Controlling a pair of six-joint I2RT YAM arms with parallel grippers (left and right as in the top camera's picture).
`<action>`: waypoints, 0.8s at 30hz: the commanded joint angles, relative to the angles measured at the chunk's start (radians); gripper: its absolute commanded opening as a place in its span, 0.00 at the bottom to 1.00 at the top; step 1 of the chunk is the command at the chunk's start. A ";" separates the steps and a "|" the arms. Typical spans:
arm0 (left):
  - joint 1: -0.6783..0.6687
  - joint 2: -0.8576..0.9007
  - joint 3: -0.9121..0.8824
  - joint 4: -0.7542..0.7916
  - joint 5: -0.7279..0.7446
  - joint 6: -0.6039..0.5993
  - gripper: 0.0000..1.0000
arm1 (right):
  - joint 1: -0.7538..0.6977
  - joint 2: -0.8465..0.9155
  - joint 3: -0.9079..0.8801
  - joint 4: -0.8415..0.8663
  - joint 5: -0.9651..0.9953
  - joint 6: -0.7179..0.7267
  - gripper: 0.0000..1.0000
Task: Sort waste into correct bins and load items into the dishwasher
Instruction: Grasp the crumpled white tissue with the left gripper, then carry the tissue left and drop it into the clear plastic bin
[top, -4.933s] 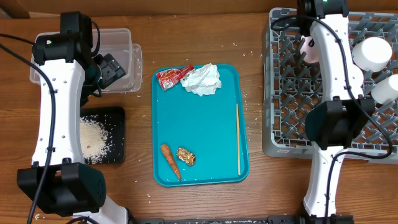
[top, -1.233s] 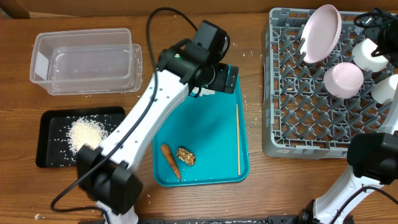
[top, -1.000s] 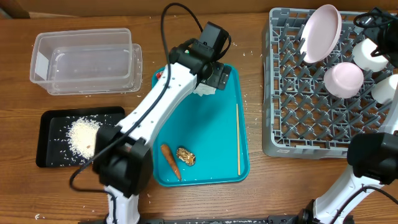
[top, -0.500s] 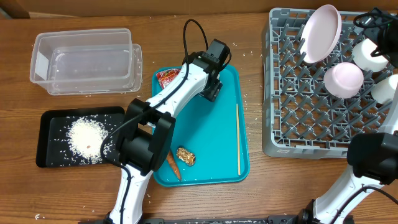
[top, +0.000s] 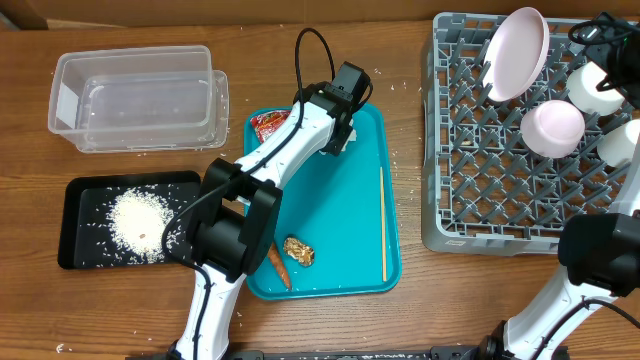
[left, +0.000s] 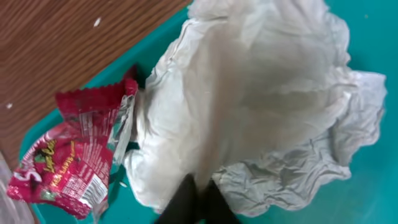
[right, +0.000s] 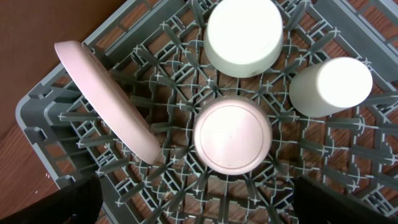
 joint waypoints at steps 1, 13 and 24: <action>-0.004 0.004 0.014 -0.024 -0.031 -0.010 0.04 | 0.003 -0.005 0.011 0.005 -0.002 0.005 1.00; -0.069 -0.164 0.216 -0.309 0.111 -0.191 0.04 | 0.004 -0.005 0.011 0.005 -0.002 0.005 1.00; 0.013 -0.360 0.216 -0.320 0.099 -0.311 0.04 | 0.003 -0.005 0.011 0.005 -0.002 0.005 1.00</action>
